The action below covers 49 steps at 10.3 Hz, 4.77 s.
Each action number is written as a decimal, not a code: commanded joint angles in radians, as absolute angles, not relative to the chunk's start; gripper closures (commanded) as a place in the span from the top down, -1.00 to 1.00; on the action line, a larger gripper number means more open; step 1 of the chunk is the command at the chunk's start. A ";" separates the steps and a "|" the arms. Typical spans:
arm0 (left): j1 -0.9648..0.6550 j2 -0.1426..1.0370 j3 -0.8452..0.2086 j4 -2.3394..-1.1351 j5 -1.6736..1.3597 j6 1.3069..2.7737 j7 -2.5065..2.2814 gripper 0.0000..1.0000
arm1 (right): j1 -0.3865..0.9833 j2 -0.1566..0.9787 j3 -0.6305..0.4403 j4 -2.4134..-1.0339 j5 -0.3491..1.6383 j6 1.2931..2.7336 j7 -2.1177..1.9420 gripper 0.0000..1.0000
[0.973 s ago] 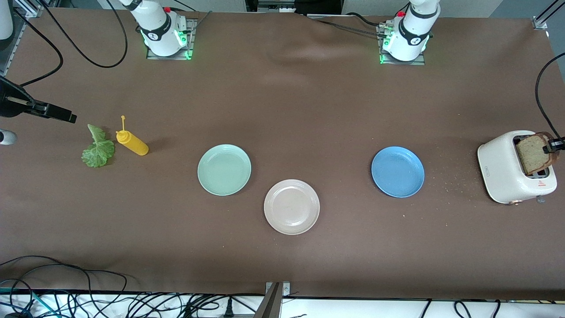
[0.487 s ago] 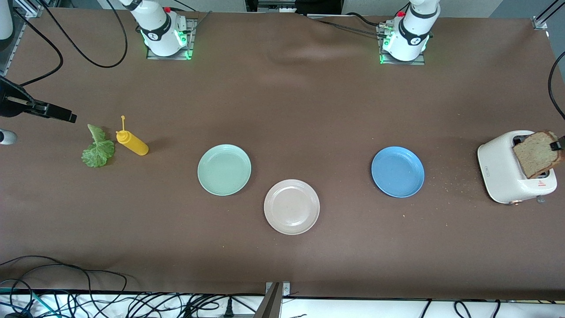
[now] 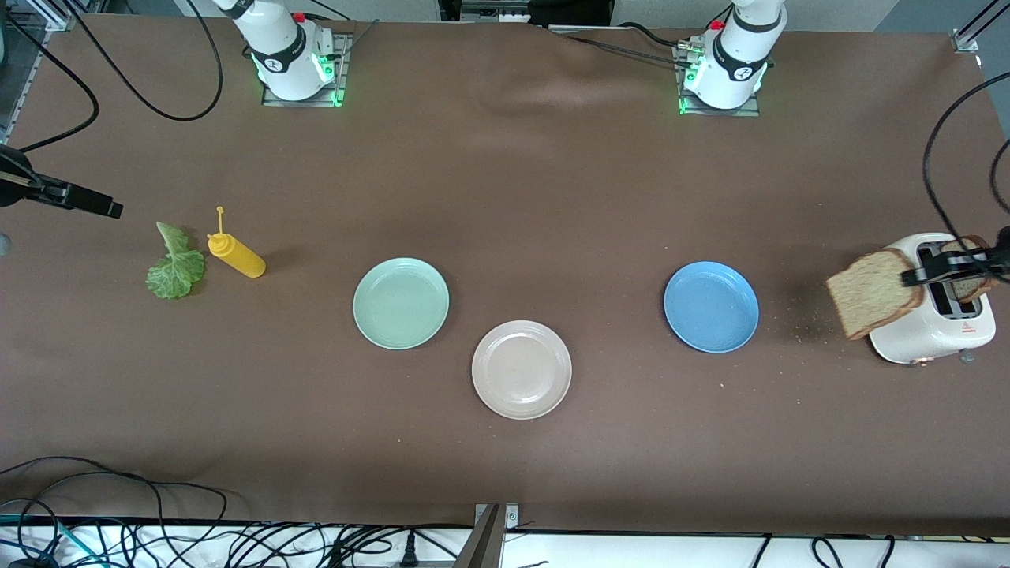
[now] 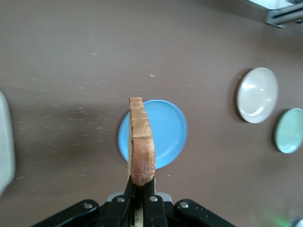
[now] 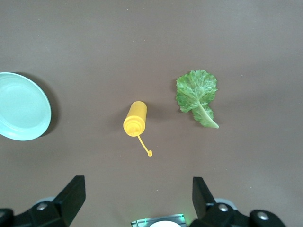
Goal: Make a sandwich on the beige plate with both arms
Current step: 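Lift the toast slice out of the toaster with the left gripper, then place the toast on the beige plate while the right gripper grasps lettuce, then carry the lettuce toward the beige plate while the left gripper withdraws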
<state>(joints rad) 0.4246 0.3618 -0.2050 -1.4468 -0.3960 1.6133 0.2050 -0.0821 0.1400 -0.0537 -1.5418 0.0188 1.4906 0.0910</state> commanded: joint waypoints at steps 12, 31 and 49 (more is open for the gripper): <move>-0.020 0.736 -0.199 -1.325 -1.083 1.793 0.204 -1.00 | -0.137 0.242 -0.092 -1.750 -0.112 1.730 -0.188 1.00; -0.247 0.962 -0.195 -1.255 -1.198 2.244 0.218 -1.00 | -0.167 0.391 -0.209 -2.183 -0.086 2.379 -0.515 0.61; -0.256 0.904 -0.103 -1.330 -1.045 2.332 0.187 1.00 | -0.140 0.380 0.234 -1.465 -0.084 1.485 -0.258 -1.00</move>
<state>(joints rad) -0.2603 0.9593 -0.1212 -1.2941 -1.0998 2.3379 0.2288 -0.1317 0.3670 0.1354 -1.5114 -0.0880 1.5239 -0.3445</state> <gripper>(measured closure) 0.000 0.960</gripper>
